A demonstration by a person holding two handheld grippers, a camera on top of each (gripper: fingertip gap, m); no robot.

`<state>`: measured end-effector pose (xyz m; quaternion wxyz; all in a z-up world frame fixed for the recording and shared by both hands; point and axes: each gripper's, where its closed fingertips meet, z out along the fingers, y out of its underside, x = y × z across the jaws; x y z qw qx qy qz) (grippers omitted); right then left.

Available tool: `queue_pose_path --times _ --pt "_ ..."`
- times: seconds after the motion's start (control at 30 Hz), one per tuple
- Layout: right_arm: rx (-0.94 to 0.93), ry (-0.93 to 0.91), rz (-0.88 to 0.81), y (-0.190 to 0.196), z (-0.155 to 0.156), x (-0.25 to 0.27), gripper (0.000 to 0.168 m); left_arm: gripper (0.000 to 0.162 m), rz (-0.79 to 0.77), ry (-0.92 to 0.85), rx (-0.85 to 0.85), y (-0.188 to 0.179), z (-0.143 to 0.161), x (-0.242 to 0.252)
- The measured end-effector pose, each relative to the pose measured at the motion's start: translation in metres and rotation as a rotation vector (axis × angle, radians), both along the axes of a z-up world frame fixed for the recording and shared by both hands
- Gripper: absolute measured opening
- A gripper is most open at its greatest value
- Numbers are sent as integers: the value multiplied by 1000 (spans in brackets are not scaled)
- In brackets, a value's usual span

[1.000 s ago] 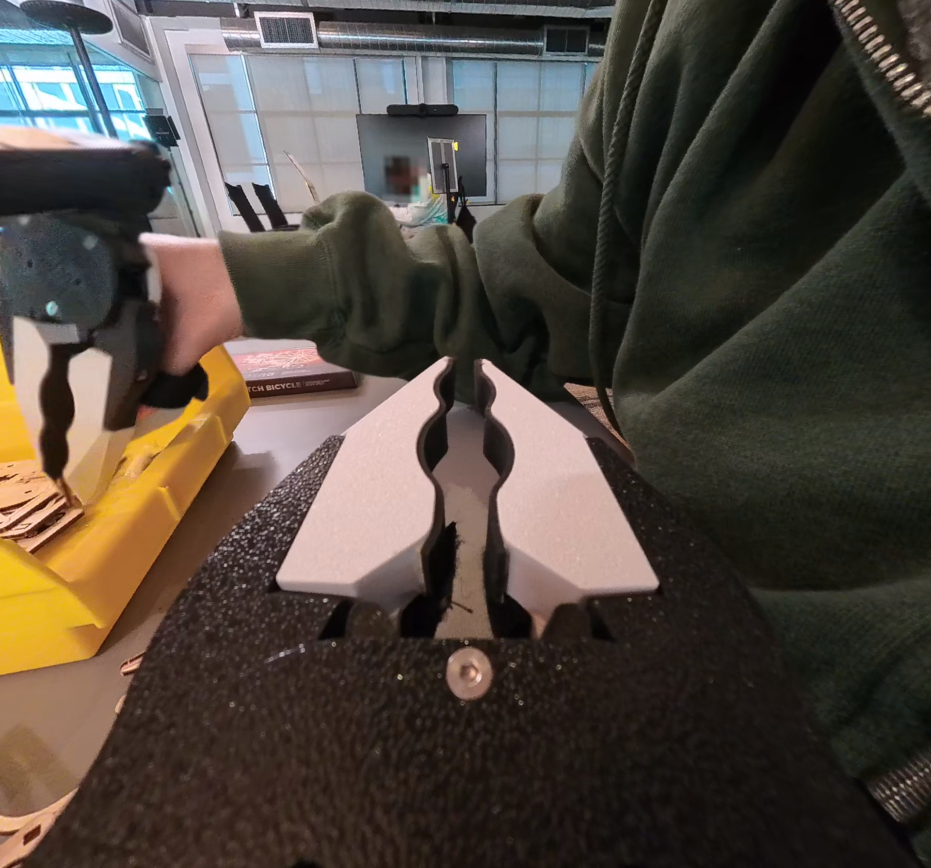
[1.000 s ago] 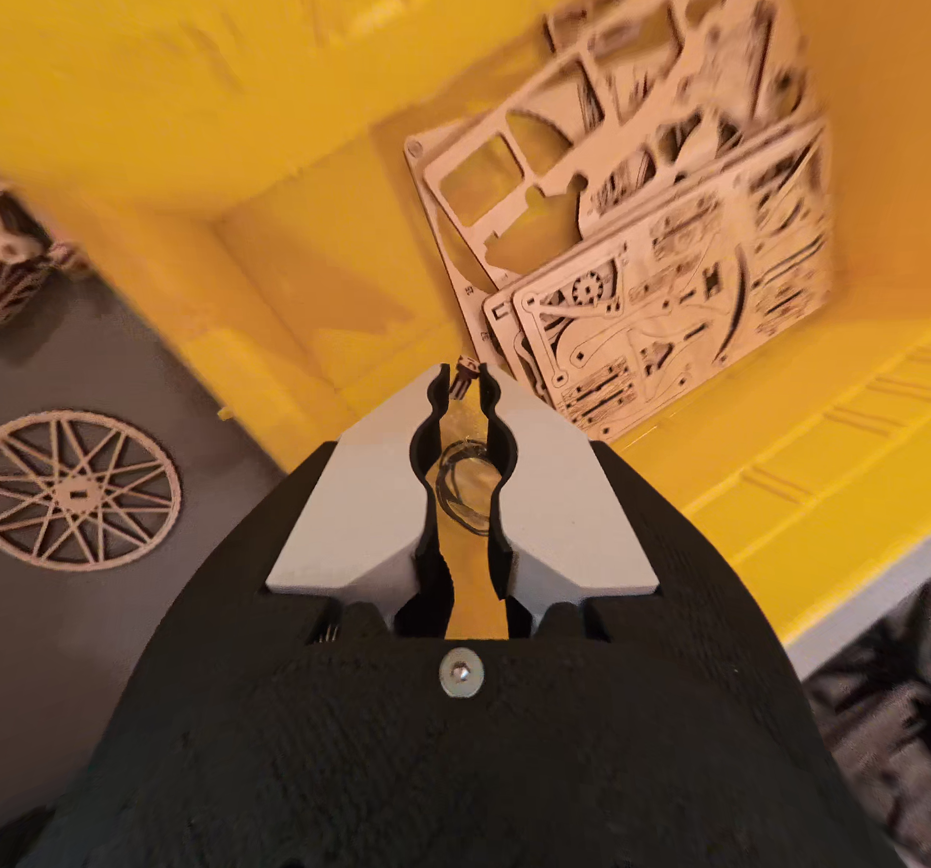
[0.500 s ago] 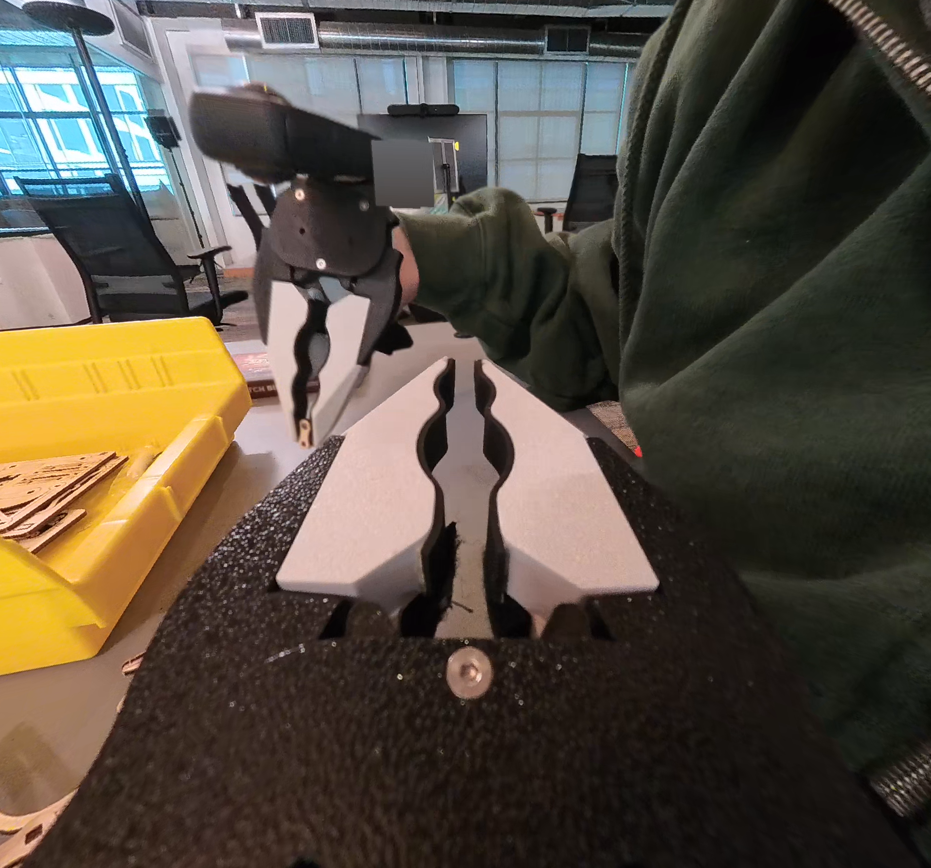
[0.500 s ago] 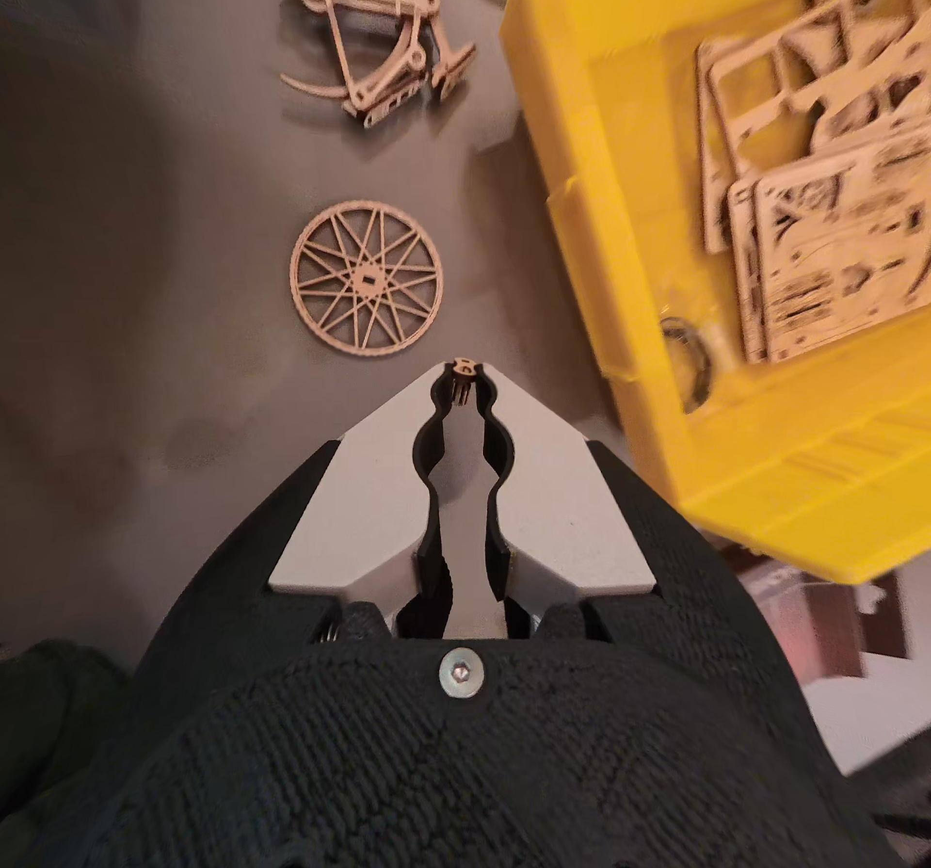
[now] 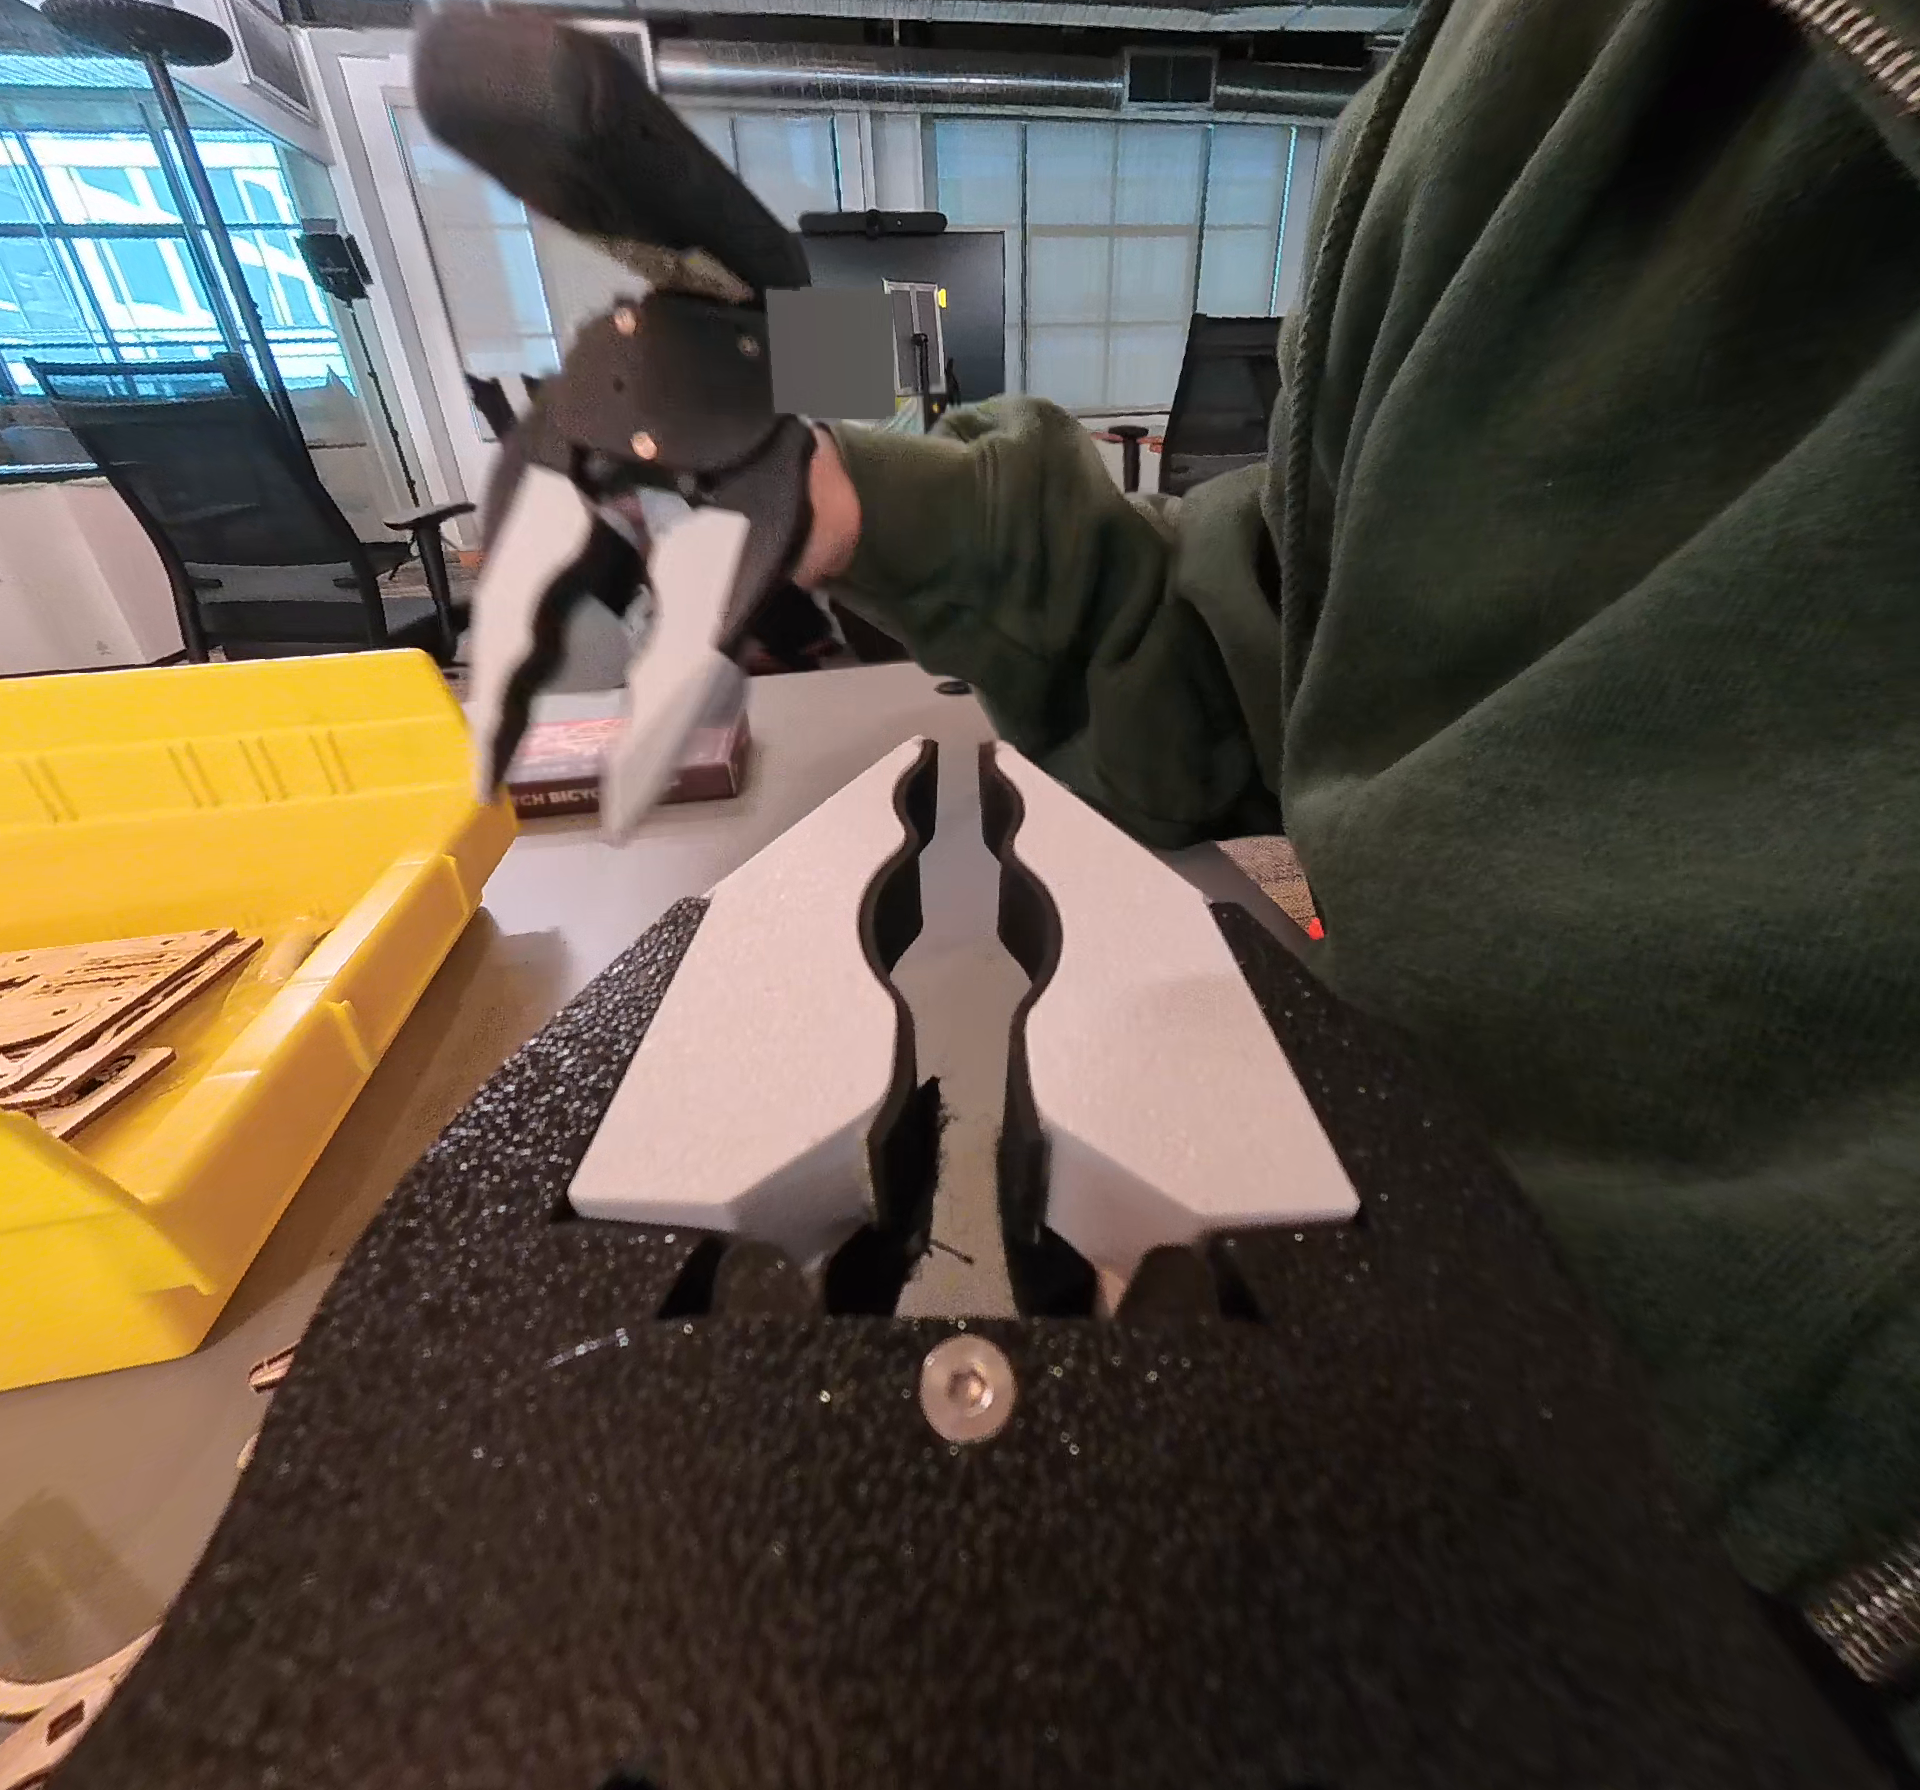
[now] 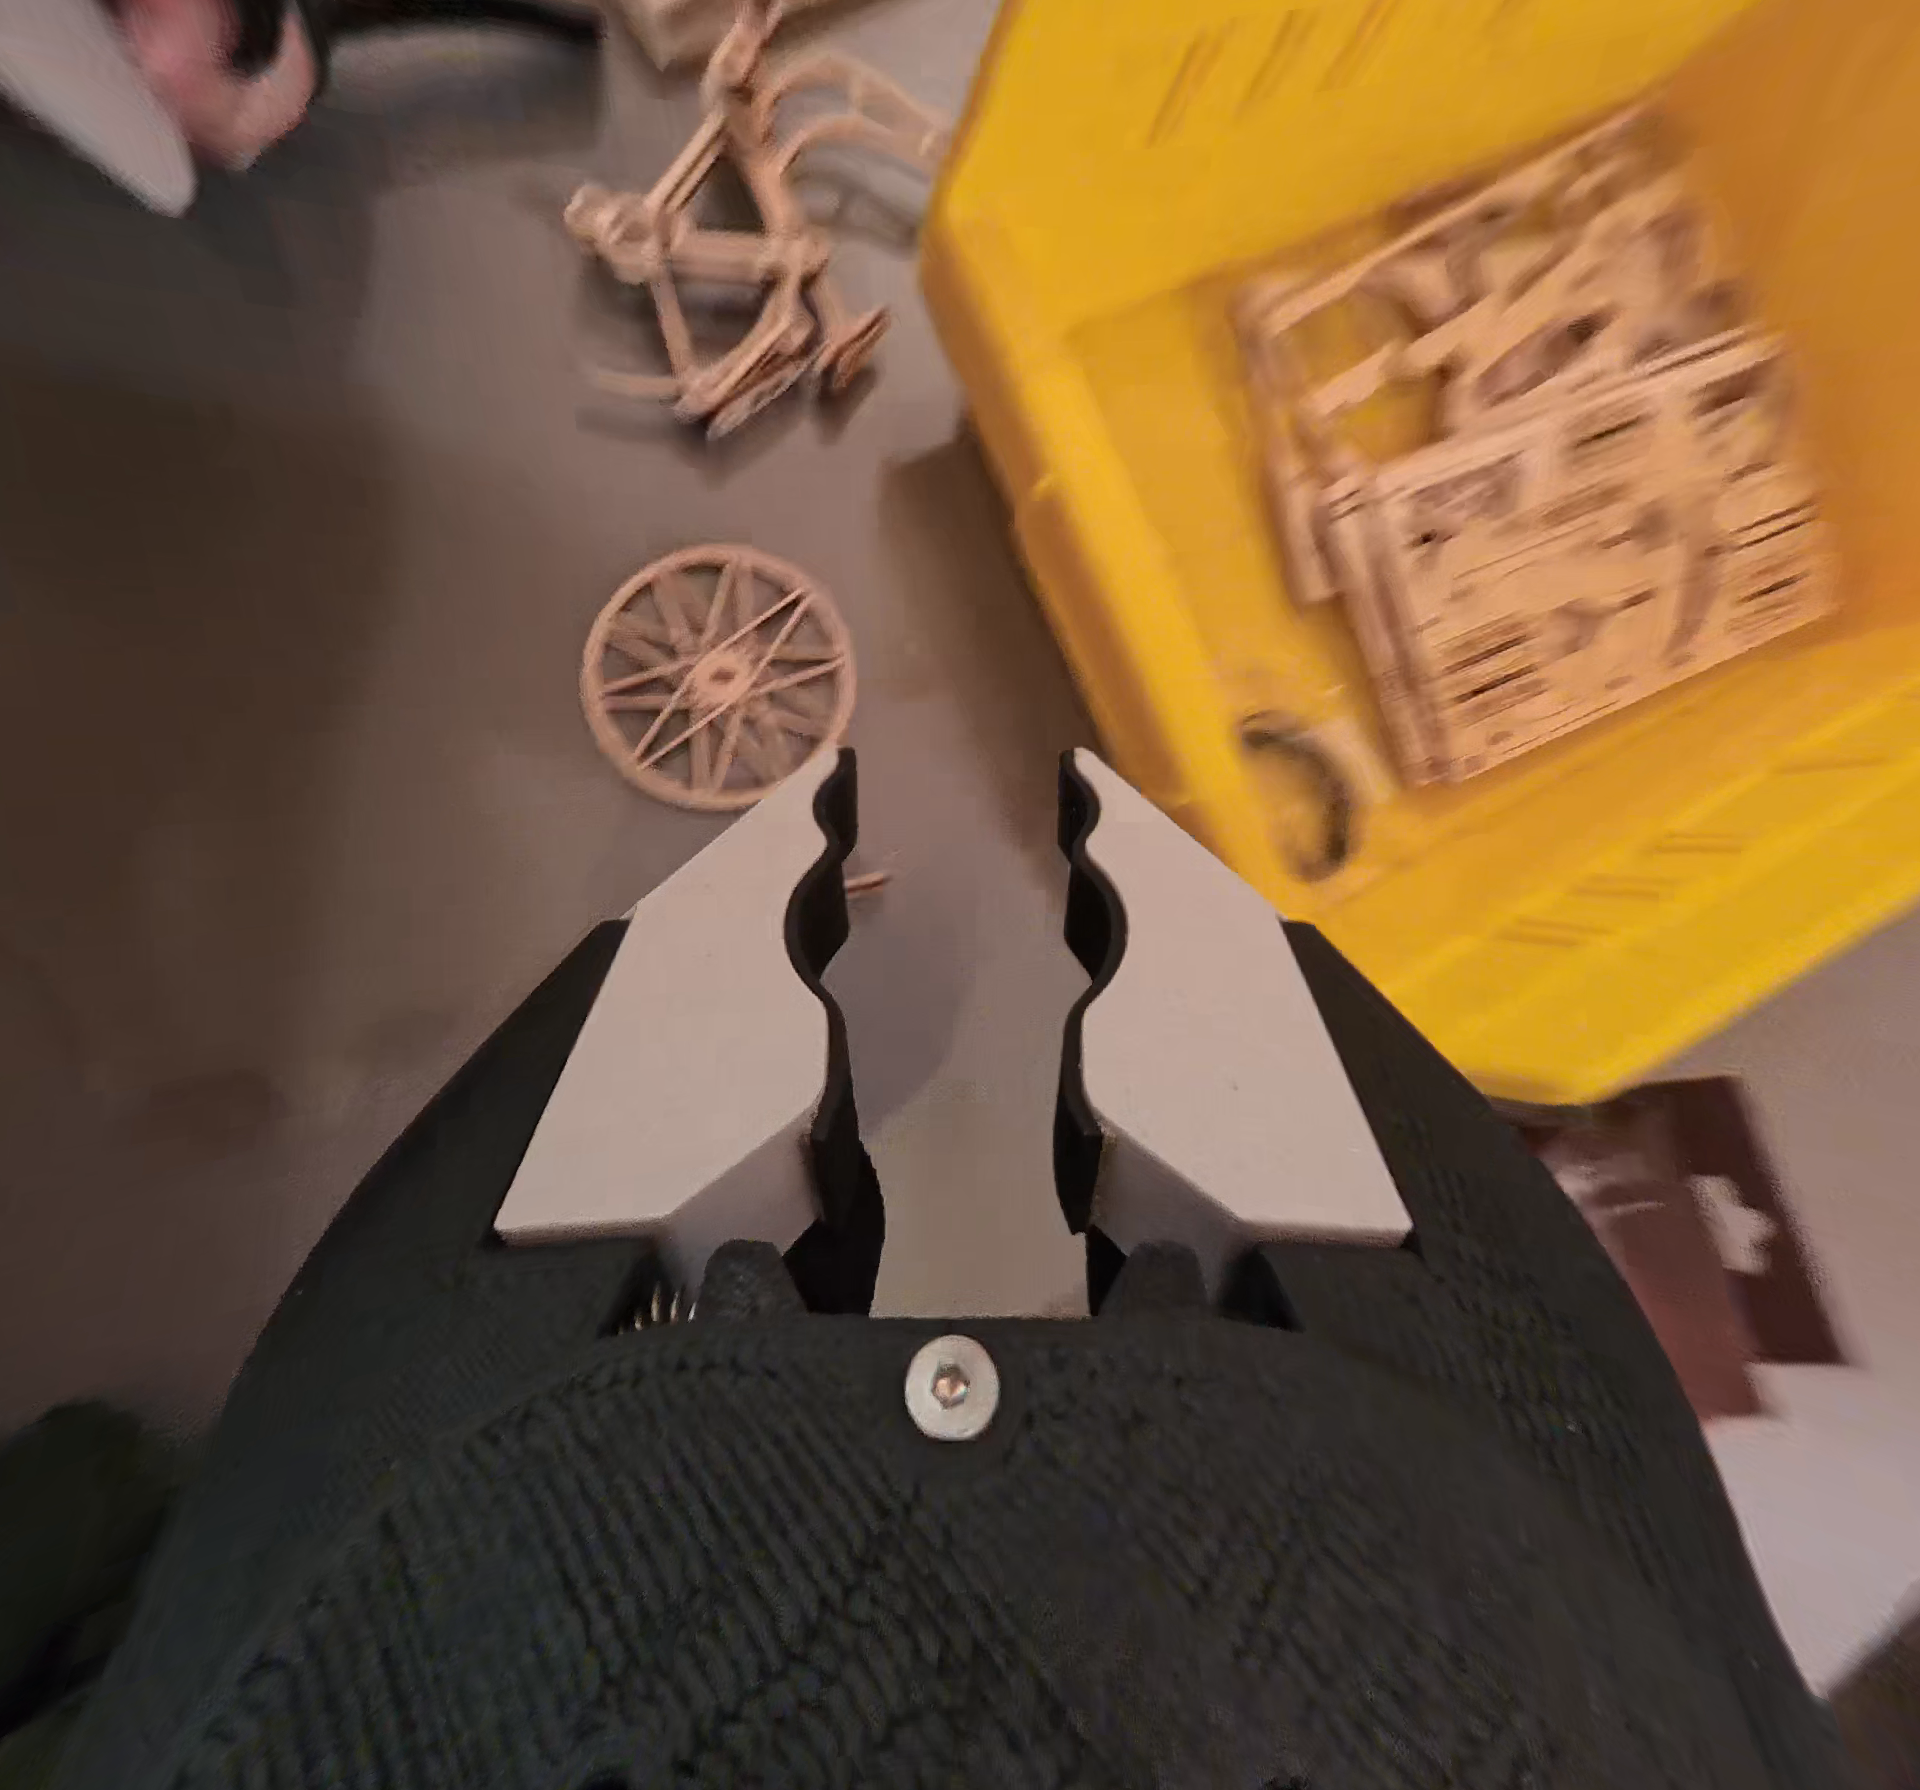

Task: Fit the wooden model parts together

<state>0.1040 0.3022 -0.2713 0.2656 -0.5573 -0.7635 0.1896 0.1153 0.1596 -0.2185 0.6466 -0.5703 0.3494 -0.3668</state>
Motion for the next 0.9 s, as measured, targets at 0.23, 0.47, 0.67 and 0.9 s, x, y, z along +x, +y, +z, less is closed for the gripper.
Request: queue_pose_path --times 0.23,0.47,0.67,0.9 --pt "81 -23 -42 69 41 -87 36 6 1 0 1 0 0 0" --pt "21 -318 -234 131 -22 -131 25 6 1 3 1 0 0 0" --pt "18 -444 -255 133 -49 -121 19 6 1 1 -1 0 -1 0" --pt "-57 -586 -232 118 -52 -89 22 6 0 0 -5 1 -1 0"
